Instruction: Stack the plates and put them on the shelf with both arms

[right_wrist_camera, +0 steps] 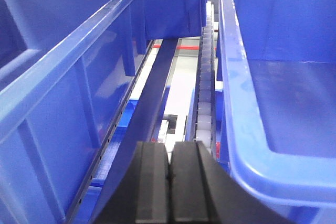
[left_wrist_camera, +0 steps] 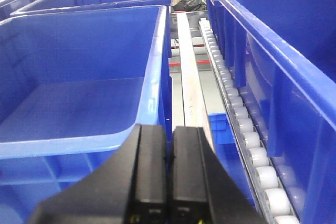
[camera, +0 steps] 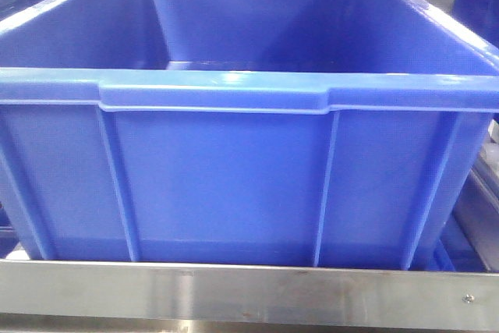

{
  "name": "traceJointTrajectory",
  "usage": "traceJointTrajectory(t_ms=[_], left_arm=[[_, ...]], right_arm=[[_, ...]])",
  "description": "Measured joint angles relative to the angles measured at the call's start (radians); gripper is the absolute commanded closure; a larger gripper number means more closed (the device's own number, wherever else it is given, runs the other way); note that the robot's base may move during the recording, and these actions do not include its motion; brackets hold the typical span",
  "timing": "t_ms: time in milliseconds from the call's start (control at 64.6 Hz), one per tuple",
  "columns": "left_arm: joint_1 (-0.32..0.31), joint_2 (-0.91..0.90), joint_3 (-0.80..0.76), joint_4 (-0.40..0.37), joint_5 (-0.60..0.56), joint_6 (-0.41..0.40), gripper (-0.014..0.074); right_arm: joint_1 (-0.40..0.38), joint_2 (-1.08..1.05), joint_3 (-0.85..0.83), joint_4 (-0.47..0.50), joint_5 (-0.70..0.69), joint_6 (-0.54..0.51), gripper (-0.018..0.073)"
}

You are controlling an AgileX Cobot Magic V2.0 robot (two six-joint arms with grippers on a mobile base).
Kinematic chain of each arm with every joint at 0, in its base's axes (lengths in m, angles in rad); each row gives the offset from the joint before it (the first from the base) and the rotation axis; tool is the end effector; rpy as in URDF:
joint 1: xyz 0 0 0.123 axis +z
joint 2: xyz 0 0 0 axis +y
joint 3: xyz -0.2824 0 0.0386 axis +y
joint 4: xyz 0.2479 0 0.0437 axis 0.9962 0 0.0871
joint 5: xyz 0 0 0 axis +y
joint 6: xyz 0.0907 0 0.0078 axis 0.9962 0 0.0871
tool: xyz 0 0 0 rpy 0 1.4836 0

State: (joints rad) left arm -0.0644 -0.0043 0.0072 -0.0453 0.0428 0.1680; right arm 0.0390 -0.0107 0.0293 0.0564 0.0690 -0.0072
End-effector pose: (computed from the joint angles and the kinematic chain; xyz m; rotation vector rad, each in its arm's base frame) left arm 0.0563 -0.0038 0.2070 0.1444 1.5226 0.0450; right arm 0.0568 0.0026 0.1975 0.0049 1.5715 0.0722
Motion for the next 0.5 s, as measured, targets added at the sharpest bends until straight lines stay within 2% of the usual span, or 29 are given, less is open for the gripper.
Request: traceJointTrajectory(t_ms=[496], left_arm=[[0.0,0.0,0.0,0.0,0.0,0.0,0.0516]], right_arm=[[0.0,0.0,0.0,0.0,0.0,0.0,0.0508]])
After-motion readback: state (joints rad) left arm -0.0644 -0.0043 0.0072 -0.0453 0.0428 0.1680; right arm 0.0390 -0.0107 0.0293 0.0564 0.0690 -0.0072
